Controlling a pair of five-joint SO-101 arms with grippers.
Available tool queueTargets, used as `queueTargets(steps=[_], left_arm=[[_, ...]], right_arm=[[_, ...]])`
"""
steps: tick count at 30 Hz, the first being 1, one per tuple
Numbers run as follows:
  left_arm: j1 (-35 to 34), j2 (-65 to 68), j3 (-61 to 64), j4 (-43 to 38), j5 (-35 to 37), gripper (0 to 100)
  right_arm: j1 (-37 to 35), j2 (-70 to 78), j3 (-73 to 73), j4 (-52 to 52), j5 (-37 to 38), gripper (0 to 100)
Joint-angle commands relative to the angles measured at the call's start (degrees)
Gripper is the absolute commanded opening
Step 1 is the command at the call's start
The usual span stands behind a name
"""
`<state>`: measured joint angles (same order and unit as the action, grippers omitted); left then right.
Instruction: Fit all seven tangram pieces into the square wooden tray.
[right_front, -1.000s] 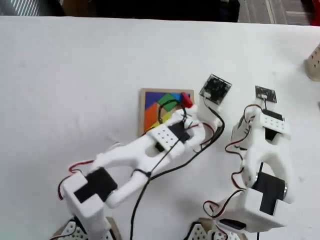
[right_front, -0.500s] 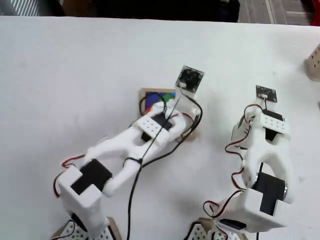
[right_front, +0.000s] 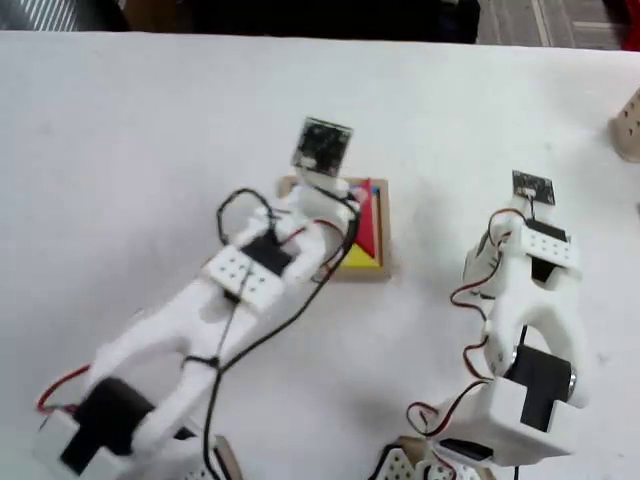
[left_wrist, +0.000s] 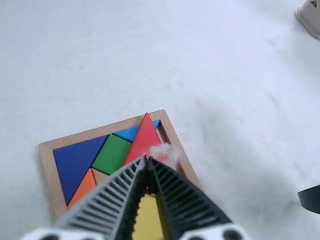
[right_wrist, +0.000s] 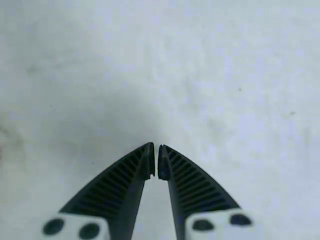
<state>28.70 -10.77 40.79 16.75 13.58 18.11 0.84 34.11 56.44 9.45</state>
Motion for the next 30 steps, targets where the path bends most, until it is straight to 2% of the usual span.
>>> queueTargets(steps=[1,6,16,30], left_arm=[[-2.8,-4.4,1.8,-3.5,-0.6,2],[-6.5,6.3,-1.1,-11.4,-0.4,2],[-5.7,25.1,-16.1,-11.5,-0.3,2],[-1.5,28.9,-18.5,-7.0,-0.7,2]], right_arm=[[0.2,-2.7,-0.2,-0.5,0.7,1.8],[0.2,-2.7,0.3,-0.4,0.7,1.8],[0.2,-2.7,0.5,-0.5,0.7,1.8],[0.2,-2.7,0.6,-0.7,2.5,1.8]])
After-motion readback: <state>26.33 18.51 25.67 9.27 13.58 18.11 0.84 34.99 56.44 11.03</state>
